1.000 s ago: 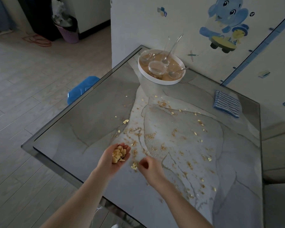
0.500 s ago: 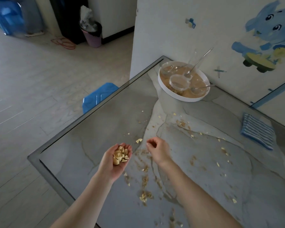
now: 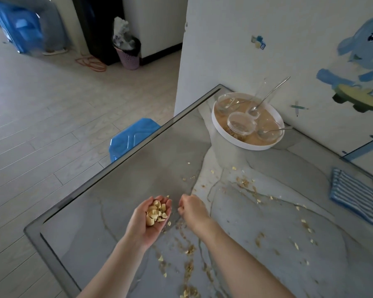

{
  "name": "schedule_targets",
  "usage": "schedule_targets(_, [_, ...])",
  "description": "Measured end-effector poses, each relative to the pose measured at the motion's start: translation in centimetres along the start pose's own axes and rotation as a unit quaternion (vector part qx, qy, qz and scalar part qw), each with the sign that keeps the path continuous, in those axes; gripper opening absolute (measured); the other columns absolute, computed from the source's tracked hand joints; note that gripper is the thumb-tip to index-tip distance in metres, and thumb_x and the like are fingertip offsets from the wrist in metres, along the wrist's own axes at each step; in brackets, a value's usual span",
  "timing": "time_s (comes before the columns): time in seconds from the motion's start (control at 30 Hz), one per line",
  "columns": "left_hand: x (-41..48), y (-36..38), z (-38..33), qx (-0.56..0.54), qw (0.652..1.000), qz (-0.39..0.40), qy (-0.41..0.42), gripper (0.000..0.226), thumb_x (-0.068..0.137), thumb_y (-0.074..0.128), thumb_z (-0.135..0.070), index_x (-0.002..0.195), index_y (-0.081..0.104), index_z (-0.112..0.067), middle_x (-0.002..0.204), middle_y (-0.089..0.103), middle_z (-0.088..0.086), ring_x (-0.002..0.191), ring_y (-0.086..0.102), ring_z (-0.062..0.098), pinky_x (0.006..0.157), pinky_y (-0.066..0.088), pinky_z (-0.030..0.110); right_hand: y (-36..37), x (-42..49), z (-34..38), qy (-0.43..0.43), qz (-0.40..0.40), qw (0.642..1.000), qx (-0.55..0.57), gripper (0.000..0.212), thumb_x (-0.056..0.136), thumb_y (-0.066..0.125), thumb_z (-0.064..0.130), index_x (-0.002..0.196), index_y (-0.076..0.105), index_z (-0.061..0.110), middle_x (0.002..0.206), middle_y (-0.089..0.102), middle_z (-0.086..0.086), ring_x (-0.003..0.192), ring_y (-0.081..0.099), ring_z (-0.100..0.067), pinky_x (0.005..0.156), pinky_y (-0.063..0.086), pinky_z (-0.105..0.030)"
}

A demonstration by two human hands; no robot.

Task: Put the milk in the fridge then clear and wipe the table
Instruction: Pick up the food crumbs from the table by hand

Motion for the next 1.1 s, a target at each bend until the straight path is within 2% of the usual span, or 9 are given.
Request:
schedule_targets(0.2, [-1.0, -0.3, 0.5, 0.036, 0.999, -0.002, -0.002, 0.024, 0.094, 0.042, -0.014, 0.085, 0.059, 0.0, 0.067, 0.07, 0.012, 0.06, 0.07, 0.022, 0.062, 0.058, 0.032, -2.5, -2.3, -1.3, 0.05, -0.073, 0.984, 0.155, 0.015, 0.084, 0.054, 0.011, 0.094, 0.063, 0.003, 0.095, 0.065, -0.012, 0.092, 0.06, -0.024, 0.08, 0.047, -0.031])
schedule_targets(0.3, [-1.6, 0.4, 1.7, 0.062, 0.998, -0.005, -0.005, 0.024, 0.094, 0.043, -0.014, 0.084, 0.059, 0.0, 0.069, 0.069, 0.012, 0.067, 0.069, 0.023, 0.07, 0.056, 0.033, -4.9, -4.9, -0.4, 0.018, -0.125, 0.957, 0.262, 0.008, 0.084, 0.057, 0.015, 0.085, 0.064, 0.009, 0.081, 0.062, 0.0, 0.079, 0.057, -0.012, 0.067, 0.044, -0.015])
schedule_targets(0.37, [-1.8, 1.5, 2.9, 0.08, 0.997, -0.003, -0.006, 0.024, 0.094, 0.042, -0.014, 0.083, 0.058, 0.001, 0.069, 0.068, 0.013, 0.074, 0.063, 0.022, 0.071, 0.054, 0.034, -6.0, -6.3, 0.6, -0.017, -0.107, 0.956, 0.272, 0.012, 0.085, 0.06, 0.018, 0.089, 0.067, 0.009, 0.084, 0.066, -0.002, 0.078, 0.057, -0.008, 0.065, 0.041, -0.008])
schedule_targets(0.47, [-1.6, 4.1, 4.9, 0.104, 0.994, 0.017, -0.017, 0.026, 0.095, 0.041, -0.014, 0.08, 0.058, -0.001, 0.06, 0.067, 0.01, 0.068, 0.062, 0.02, 0.063, 0.052, 0.03, -6.8, -7.7, 0.7, -0.049, -0.063, 0.96, 0.269, 0.017, 0.085, 0.061, 0.02, 0.096, 0.068, 0.009, 0.094, 0.07, -0.006, 0.081, 0.059, -0.007, 0.072, 0.046, -0.012])
schedule_targets(0.57, [-0.6, 7.0, 7.0, 0.087, 0.994, 0.036, -0.054, 0.024, 0.094, 0.043, -0.014, 0.082, 0.058, 0.0, 0.061, 0.068, 0.011, 0.063, 0.066, 0.021, 0.056, 0.057, 0.027, -9.4, -7.1, -3.0, -0.036, -0.129, 0.946, 0.296, 0.016, 0.085, 0.061, 0.018, 0.095, 0.069, 0.007, 0.09, 0.07, -0.005, 0.078, 0.061, -0.008, 0.072, 0.046, -0.014])
schedule_targets(0.67, [0.9, 9.3, 8.2, 0.059, 0.994, 0.057, -0.078, 0.026, 0.093, 0.043, -0.013, 0.079, 0.058, 0.002, 0.065, 0.068, 0.015, 0.056, 0.069, 0.023, 0.056, 0.057, 0.032, -12.2, -5.2, -9.2, 0.043, -0.239, 0.927, 0.285, 0.013, 0.084, 0.062, 0.013, 0.09, 0.068, 0.003, 0.079, 0.065, -0.005, 0.07, 0.056, -0.012, 0.065, 0.041, -0.018])
schedule_targets(0.77, [2.7, 10.8, 9.1, 0.062, 0.992, 0.065, -0.087, 0.025, 0.093, 0.044, -0.013, 0.079, 0.059, 0.001, 0.065, 0.068, 0.015, 0.055, 0.069, 0.023, 0.055, 0.057, 0.032, -12.8, -2.3, -14.5, 0.109, -0.264, 0.93, 0.233, 0.015, 0.083, 0.062, 0.011, 0.092, 0.067, 0.0, 0.09, 0.07, -0.014, 0.081, 0.06, -0.019, 0.068, 0.037, -0.02])
schedule_targets(0.93, [5.3, 11.8, 9.6, 0.1, 0.991, 0.05, -0.076, 0.024, 0.093, 0.045, -0.013, 0.082, 0.06, 0.003, 0.065, 0.069, 0.015, 0.055, 0.069, 0.023, 0.055, 0.057, 0.033, -11.1, 2.0, -17.9, 0.138, -0.186, 0.964, 0.13, 0.03, 0.083, 0.063, 0.021, 0.109, 0.061, 0.006, 0.111, 0.062, -0.016, 0.106, 0.057, -0.028, 0.087, 0.042, -0.028])
schedule_targets(1.1, [7.0, 12.4, 10.0, 0.124, 0.988, 0.053, -0.081, 0.024, 0.093, 0.045, -0.013, 0.083, 0.059, 0.003, 0.066, 0.07, 0.015, 0.056, 0.07, 0.023, 0.055, 0.057, 0.033, -10.4, 3.7, -17.1, 0.114, -0.142, 0.98, 0.076, 0.022, 0.086, 0.058, 0.02, 0.104, 0.064, 0.009, 0.113, 0.055, -0.015, 0.101, 0.057, -0.03, 0.089, 0.044, -0.031])
Point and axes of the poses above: each hand's wrist, its own x-axis towards the middle knuckle, its own y-axis out of the palm, z = x × y, the point moved 6 cm from there along x, towards the middle knuckle
